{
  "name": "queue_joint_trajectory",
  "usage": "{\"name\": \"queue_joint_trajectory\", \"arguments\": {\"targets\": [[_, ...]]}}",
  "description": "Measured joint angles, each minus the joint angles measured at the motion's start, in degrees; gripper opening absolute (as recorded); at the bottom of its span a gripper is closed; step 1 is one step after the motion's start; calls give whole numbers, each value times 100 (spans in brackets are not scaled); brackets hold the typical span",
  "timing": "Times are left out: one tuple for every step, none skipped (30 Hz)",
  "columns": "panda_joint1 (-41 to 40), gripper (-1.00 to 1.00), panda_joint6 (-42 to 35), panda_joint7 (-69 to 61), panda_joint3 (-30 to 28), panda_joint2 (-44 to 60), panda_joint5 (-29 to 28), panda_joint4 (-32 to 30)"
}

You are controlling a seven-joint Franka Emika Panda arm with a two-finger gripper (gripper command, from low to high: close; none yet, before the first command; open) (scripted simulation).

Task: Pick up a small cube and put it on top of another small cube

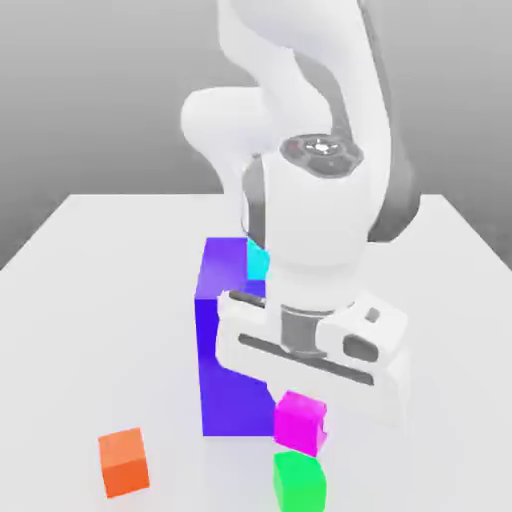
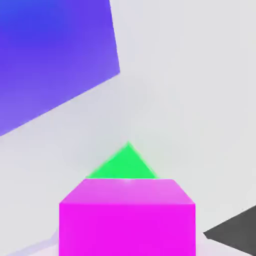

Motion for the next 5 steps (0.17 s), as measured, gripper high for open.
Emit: {"name": "queue_joint_trajectory", "arguments": {"targets": [[-2, -100, 132, 44, -15, 147, -67, 6], [28, -100, 268, 88, -63, 300, -127, 11], [54, 100, 372, 120, -103, 419, -169, 15], [54, 100, 372, 120, -103, 419, -169, 15], [54, 100, 372, 120, -103, 419, -169, 15]]}}
